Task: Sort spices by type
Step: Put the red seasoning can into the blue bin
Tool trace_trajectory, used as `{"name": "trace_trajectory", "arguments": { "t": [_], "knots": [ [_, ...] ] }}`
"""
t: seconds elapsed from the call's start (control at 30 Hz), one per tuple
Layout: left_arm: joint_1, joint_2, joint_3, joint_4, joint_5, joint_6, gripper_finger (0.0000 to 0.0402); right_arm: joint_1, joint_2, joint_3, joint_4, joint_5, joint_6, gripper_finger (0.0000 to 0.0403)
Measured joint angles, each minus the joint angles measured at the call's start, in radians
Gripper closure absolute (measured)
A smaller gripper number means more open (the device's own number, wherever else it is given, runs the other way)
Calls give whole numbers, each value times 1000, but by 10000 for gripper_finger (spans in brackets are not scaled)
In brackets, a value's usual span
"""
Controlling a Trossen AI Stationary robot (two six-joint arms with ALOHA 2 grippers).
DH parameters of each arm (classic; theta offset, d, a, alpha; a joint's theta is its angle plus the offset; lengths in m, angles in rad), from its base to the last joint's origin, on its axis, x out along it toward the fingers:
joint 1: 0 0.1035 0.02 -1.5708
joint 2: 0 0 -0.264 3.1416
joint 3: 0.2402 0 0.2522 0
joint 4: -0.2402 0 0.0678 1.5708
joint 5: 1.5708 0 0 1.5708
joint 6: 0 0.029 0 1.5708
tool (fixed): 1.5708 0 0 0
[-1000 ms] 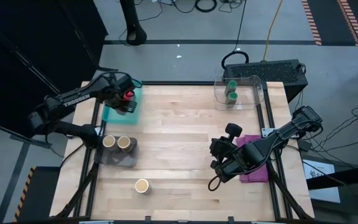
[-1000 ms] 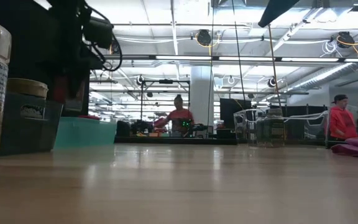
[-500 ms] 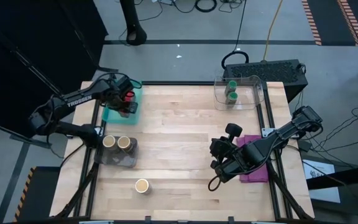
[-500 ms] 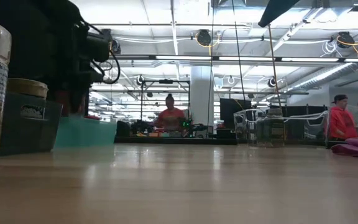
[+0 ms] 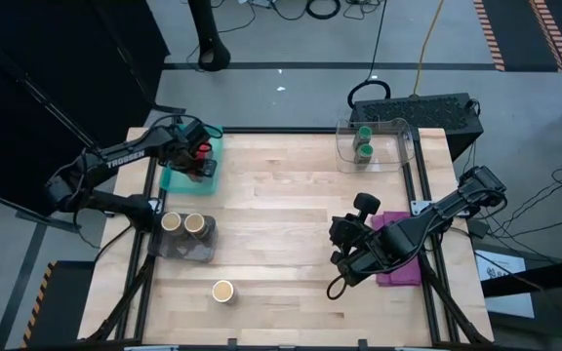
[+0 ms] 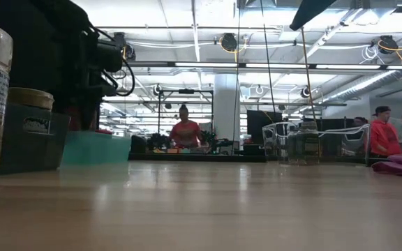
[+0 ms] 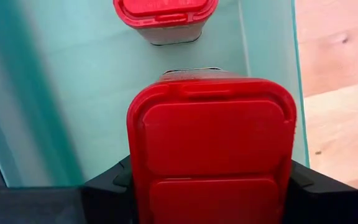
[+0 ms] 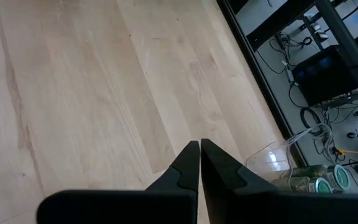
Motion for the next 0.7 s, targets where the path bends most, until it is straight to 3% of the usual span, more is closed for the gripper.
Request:
{"name": "trace_trajectory", "arguments": {
  "t": [0.7],
  "knots": [
    [-2,59,0,11,7,-20,197,0,0,0,-2,0,-8,403]
  ]
}}
